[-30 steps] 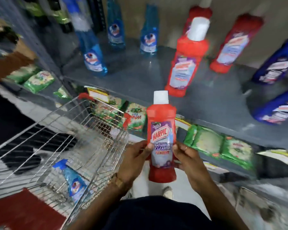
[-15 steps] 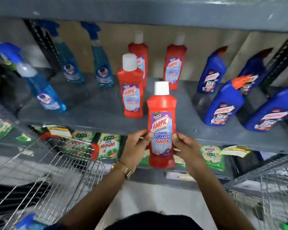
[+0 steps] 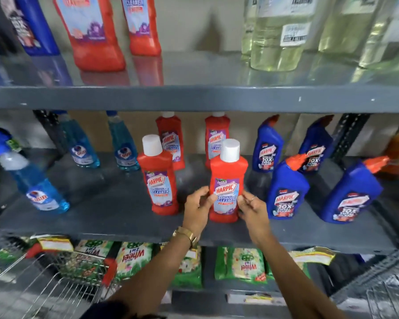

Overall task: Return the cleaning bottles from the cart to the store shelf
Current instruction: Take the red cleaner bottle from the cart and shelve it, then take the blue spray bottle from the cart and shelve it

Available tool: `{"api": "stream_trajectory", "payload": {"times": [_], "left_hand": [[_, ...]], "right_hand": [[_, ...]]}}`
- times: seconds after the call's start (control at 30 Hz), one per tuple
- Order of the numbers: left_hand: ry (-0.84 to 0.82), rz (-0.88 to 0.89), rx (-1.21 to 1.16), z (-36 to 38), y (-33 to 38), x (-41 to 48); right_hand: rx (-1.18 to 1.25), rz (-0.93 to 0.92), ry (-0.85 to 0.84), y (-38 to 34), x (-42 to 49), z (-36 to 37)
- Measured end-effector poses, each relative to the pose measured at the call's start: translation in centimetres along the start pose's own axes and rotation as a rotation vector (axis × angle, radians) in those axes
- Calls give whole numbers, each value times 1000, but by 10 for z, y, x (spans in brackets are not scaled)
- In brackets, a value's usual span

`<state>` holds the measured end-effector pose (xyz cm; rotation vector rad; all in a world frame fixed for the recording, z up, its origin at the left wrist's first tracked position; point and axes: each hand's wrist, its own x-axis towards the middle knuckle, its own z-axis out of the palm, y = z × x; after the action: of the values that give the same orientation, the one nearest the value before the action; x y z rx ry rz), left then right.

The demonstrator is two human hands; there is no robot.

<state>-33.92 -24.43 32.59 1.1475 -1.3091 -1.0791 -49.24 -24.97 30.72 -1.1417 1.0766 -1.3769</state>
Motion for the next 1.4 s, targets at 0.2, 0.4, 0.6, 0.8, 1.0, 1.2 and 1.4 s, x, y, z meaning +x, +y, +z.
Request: {"api": "stream_trajectory", "payload": {"times": [0.2,0.4,0.6,0.8,1.0,1.2,1.4], "left_hand": [[51,19,32,0,-11,18],[148,40,13,6,-20,15],[236,3,-1,-21,-24,-43],[419,-5,170,-118,-27,-133],[778,-348,227,-252,-81,-241],[833,-1013,348,-341,-192,-357],[577,-1268,511,-364,-265,-418]], "right_hand": [[-46,-39,-12,6,12,4],[-257,-72,151,24,1,6],[-286,-139,380,41,-72,45],[-384,-183,-89,49,-133,134],[-556,-119,-763,94,-186,251],[-847,-166,-1022,146,-238,342],[-1370,-180,-1047,185,-251,367]]}}
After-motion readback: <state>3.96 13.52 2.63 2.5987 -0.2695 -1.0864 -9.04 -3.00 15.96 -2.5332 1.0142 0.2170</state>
